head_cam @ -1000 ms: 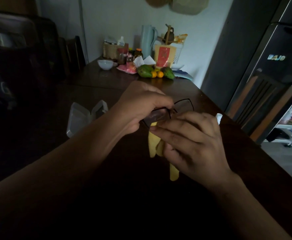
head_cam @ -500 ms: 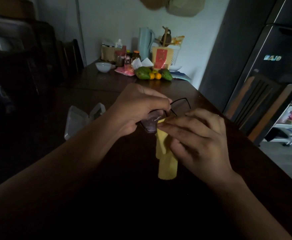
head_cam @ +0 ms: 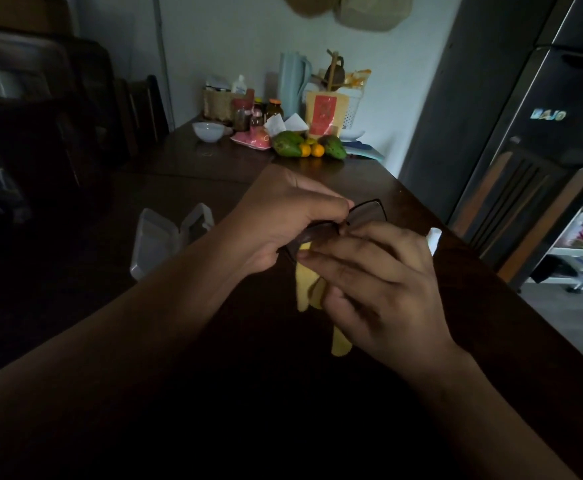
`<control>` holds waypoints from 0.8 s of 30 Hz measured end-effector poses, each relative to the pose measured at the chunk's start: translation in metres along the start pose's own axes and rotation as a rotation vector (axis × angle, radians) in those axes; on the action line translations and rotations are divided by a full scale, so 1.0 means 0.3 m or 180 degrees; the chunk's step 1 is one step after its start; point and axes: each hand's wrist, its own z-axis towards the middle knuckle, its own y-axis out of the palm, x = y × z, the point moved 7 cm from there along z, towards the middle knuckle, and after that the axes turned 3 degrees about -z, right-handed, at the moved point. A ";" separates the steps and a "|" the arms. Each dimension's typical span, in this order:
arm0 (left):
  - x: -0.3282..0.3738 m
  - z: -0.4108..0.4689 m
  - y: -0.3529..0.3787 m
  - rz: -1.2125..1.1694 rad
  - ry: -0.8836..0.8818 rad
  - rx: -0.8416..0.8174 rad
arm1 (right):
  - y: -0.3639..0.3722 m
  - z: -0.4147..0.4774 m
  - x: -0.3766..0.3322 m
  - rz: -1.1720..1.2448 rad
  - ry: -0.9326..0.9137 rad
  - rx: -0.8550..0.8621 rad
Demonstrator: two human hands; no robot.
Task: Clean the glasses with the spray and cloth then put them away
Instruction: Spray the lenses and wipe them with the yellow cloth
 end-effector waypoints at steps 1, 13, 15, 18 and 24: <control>0.001 0.000 0.001 0.0016 0.0011 -0.0002 | -0.005 -0.003 0.001 -0.0006 -0.0042 0.0001; 0.001 0.002 -0.018 0.0020 -0.0065 0.0157 | -0.007 0.003 -0.009 -0.0189 -0.0070 0.0010; -0.002 0.001 -0.013 -0.0045 -0.0098 0.0117 | -0.020 -0.003 0.012 -0.0265 0.0020 0.0059; 0.003 0.005 -0.015 -0.0013 -0.0050 0.0147 | -0.010 0.001 0.003 -0.0333 0.0138 0.0119; 0.012 0.000 -0.024 0.0074 0.0003 0.0187 | 0.000 -0.008 0.001 -0.0183 -0.0065 -0.0072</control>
